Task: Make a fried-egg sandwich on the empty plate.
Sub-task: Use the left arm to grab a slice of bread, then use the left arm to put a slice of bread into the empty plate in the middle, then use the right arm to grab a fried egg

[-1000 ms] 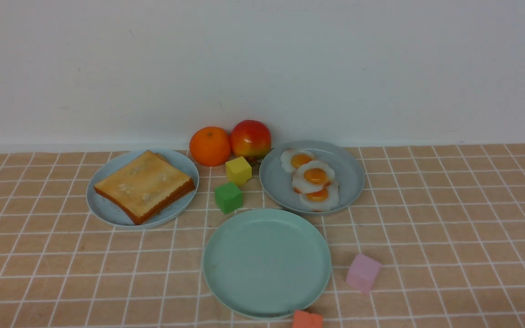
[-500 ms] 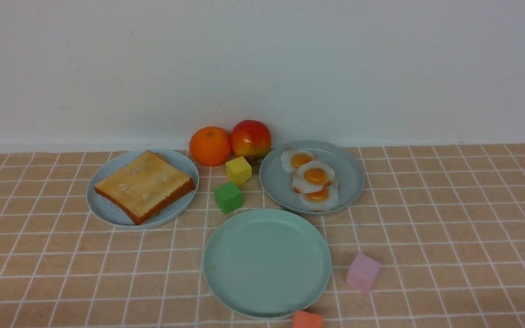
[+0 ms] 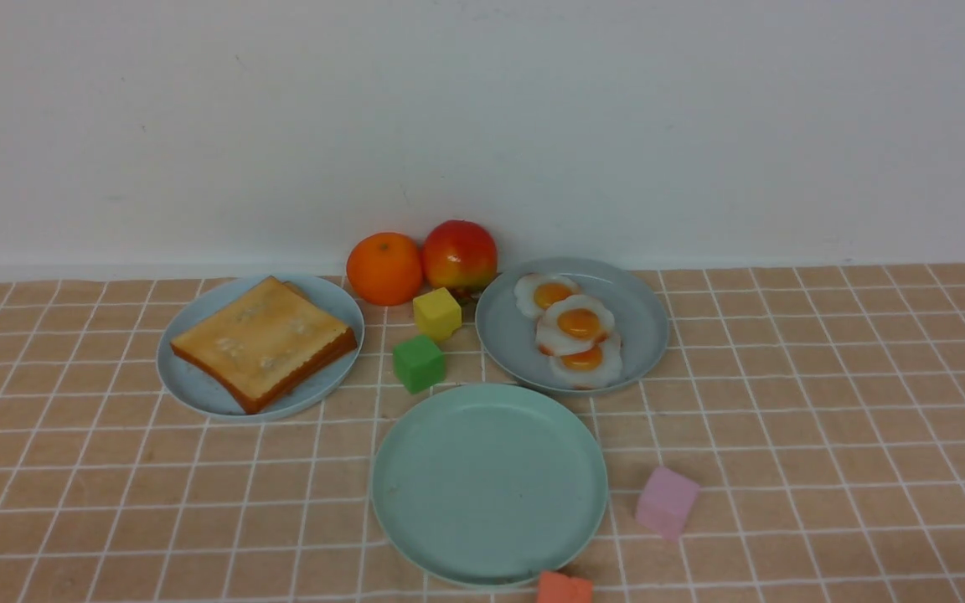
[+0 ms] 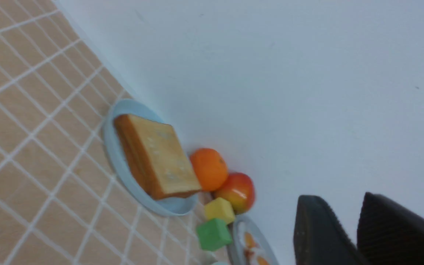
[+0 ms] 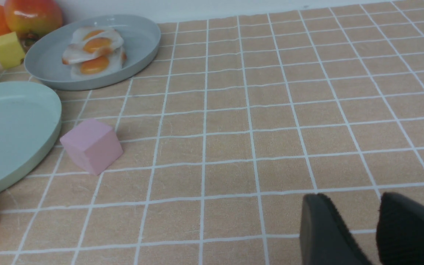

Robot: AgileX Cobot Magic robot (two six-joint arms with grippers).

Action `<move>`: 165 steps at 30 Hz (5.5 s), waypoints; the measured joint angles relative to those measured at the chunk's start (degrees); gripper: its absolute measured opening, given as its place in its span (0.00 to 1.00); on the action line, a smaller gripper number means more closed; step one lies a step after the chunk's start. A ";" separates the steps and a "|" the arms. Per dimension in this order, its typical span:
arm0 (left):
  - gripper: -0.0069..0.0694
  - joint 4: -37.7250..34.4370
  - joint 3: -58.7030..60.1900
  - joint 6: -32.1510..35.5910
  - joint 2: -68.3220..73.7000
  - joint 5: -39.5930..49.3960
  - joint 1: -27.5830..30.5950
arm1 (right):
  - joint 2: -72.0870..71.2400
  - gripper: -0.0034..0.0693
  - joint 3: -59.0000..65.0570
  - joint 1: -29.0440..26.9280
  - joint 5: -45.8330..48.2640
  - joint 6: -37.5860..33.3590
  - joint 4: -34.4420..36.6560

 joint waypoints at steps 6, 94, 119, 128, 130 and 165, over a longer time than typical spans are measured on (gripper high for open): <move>0.07 0.43 -15.08 15.49 13.53 10.89 -0.08 | 0.00 0.38 0.00 0.00 0.00 0.00 0.00; 0.24 15.98 -72.20 64.28 100.39 24.05 -13.36 | 35.65 0.16 -48.48 6.27 39.19 -18.03 24.24; 0.28 21.19 -57.68 61.82 104.10 9.33 -40.42 | 35.65 0.20 -48.50 6.27 42.32 -18.08 23.75; 0.77 19.58 -57.64 58.44 100.38 14.31 -40.42 | 36.30 0.45 -48.50 6.27 36.54 -18.03 23.63; 0.82 18.30 -57.64 55.77 98.30 16.39 -40.42 | 37.23 0.50 -48.50 6.27 34.21 -18.03 24.03; 0.07 16.75 -25.75 25.95 27.01 8.89 -40.42 | 118.64 0.62 -86.45 6.27 13.29 -35.42 51.51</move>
